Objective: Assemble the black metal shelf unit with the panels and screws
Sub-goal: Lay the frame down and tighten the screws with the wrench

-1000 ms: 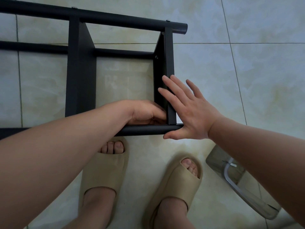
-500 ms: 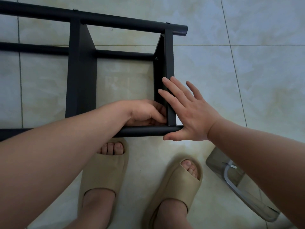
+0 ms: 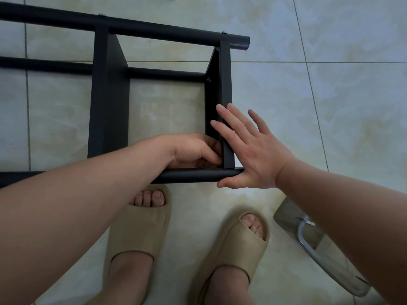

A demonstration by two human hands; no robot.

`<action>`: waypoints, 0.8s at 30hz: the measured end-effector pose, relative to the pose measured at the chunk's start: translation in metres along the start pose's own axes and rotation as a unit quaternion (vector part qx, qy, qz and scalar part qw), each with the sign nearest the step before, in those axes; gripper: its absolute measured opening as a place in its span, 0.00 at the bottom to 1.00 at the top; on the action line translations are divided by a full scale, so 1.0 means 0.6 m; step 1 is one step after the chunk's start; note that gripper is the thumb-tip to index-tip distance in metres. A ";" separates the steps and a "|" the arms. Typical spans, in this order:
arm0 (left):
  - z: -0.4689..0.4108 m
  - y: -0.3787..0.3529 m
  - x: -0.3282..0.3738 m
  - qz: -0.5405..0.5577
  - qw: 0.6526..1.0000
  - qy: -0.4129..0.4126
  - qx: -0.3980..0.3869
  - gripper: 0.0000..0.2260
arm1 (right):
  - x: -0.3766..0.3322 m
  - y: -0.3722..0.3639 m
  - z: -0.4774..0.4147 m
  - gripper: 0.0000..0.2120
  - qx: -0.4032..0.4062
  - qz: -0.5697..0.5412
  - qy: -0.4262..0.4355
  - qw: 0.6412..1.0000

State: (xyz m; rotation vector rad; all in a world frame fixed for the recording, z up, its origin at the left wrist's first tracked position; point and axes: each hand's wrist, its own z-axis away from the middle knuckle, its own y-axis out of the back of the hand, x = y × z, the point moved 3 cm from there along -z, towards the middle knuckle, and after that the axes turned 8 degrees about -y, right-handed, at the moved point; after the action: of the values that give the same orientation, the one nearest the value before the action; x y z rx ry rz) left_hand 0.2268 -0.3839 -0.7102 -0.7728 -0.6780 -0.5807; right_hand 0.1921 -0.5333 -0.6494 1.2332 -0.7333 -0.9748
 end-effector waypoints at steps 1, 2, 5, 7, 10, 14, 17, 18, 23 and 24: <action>0.000 0.001 0.000 0.003 1.000 -0.001 0.000 0.11 | 0.000 0.000 0.000 0.55 0.001 0.000 0.000 1.000; 0.000 0.001 -0.001 0.008 1.000 0.002 -0.002 0.11 | 0.001 0.000 0.000 0.55 0.003 0.000 0.000 1.000; 0.002 -0.005 0.003 -0.029 0.999 0.005 0.018 0.03 | 0.001 0.001 0.000 0.55 0.004 -0.001 0.000 1.000; 0.000 -0.006 0.005 -0.075 0.997 0.003 0.035 0.07 | 0.000 0.000 0.000 0.55 0.005 -0.003 0.000 1.000; -0.002 -0.006 0.004 -0.061 0.997 -0.008 0.038 0.04 | 0.000 -0.001 0.000 0.56 0.005 -0.001 0.001 1.000; -0.002 -0.003 0.003 -0.013 1.000 -0.006 0.012 0.07 | 0.000 0.000 0.000 0.55 0.003 -0.003 0.000 1.000; -0.001 -0.003 0.001 0.010 1.000 0.011 -0.006 0.08 | -0.001 0.001 0.000 0.55 -0.001 -0.003 -0.001 1.000; -0.002 -0.004 0.000 0.003 1.000 0.014 -0.006 0.07 | -0.001 0.001 0.001 0.55 -0.002 -0.002 -0.002 1.000; -0.004 -0.002 -0.002 -0.042 0.999 0.001 0.026 0.07 | -0.001 0.002 0.001 0.55 -0.003 -0.007 -0.002 1.000; -0.004 -0.002 -0.001 -0.038 0.999 -0.001 0.026 0.08 | -0.001 0.002 0.001 0.55 -0.002 -0.008 -0.001 1.000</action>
State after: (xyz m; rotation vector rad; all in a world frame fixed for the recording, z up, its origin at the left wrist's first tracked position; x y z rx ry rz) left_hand 0.2264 -0.3863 -0.7113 -0.7016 -0.7251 -0.6291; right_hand 0.1917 -0.5330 -0.6483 1.2354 -0.7240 -0.9900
